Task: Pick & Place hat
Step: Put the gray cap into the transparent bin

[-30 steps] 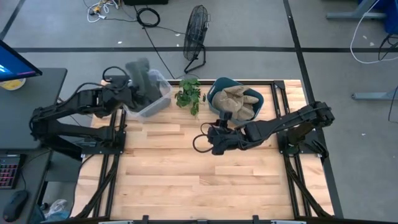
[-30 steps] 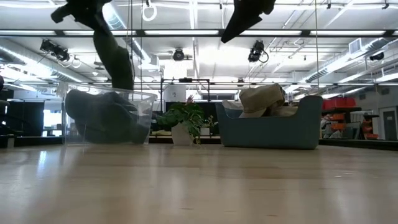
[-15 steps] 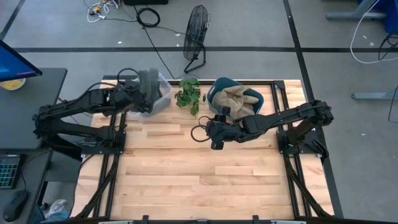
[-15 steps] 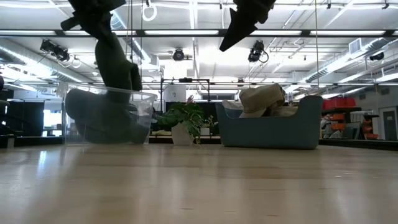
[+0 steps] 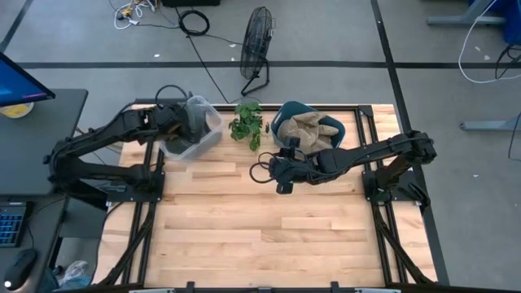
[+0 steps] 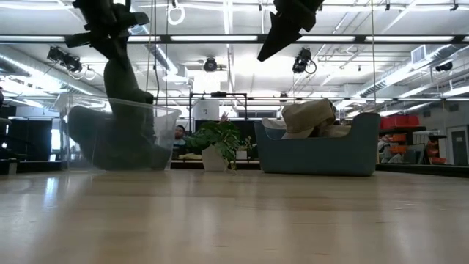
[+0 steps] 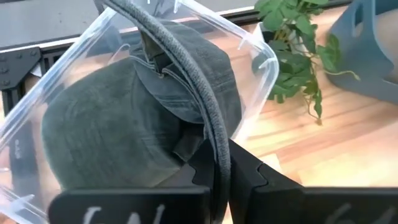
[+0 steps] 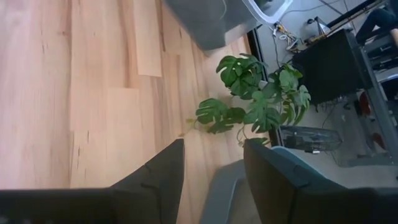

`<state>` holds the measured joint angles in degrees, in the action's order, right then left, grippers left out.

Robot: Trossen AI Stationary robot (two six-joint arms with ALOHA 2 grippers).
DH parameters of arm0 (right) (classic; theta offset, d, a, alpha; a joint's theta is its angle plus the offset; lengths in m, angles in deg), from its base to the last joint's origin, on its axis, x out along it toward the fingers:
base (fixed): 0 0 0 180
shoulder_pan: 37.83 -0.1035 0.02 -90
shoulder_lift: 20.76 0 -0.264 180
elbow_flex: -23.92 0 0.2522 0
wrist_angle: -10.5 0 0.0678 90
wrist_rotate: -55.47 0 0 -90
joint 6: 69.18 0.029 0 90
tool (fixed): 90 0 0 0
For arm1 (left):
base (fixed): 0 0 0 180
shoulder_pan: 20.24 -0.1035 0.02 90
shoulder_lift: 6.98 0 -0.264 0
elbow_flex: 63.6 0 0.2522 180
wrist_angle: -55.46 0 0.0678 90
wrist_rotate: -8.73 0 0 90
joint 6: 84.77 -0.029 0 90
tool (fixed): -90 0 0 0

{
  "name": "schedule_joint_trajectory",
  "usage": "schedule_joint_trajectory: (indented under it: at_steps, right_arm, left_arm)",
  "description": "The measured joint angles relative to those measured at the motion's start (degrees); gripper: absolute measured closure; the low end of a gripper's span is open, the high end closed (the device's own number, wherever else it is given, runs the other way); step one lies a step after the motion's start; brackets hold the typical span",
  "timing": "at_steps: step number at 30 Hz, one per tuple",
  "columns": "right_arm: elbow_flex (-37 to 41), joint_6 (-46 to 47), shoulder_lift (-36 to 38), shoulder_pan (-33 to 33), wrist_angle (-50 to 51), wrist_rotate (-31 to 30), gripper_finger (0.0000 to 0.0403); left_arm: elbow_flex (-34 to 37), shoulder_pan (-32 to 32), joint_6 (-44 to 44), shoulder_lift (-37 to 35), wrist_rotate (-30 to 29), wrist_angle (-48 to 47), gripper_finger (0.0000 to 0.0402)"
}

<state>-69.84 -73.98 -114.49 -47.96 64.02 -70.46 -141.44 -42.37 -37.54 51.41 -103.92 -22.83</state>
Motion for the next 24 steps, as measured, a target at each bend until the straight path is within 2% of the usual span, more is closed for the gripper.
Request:
schedule_joint_trajectory:
  at_steps: [5, 8, 14, 18, 21, 24]
  right_arm:
    - [0.0, -0.2, 0.0, 0.0, -0.1, 0.0, 0.0234]
    - [0.0, -0.2, 0.0, 0.0, -0.4, 0.0, 0.0234]
    - [0.0, -0.2, 0.0, 0.0, -1.7, 0.0, 0.0234]
    - [0.0, -0.3, 0.0, 0.0, -2.2, 0.0, 0.0234]
    - [0.0, -0.3, 0.0, 0.0, -2.2, 0.0, 0.0234]
    - [0.0, -0.4, 0.0, -0.1, -2.2, 0.2, 0.0234]
  left_arm:
    - [0.0, -7.2, -5.8, 0.6, 7.1, -0.1, 0.0377]
    - [0.0, -10.0, -8.8, 1.7, 9.0, -1.5, 0.0363]
    - [0.0, -14.3, -14.0, 2.1, 10.4, -0.5, 0.0292]
    - [-0.1, -16.0, -14.5, 2.0, 10.6, -0.1, 0.0236]
    - [-2.3, -15.6, -14.5, 2.0, 10.7, -2.0, 0.0205]
    - [-6.4, -15.0, -14.5, 2.0, 10.5, -5.3, 0.0191]
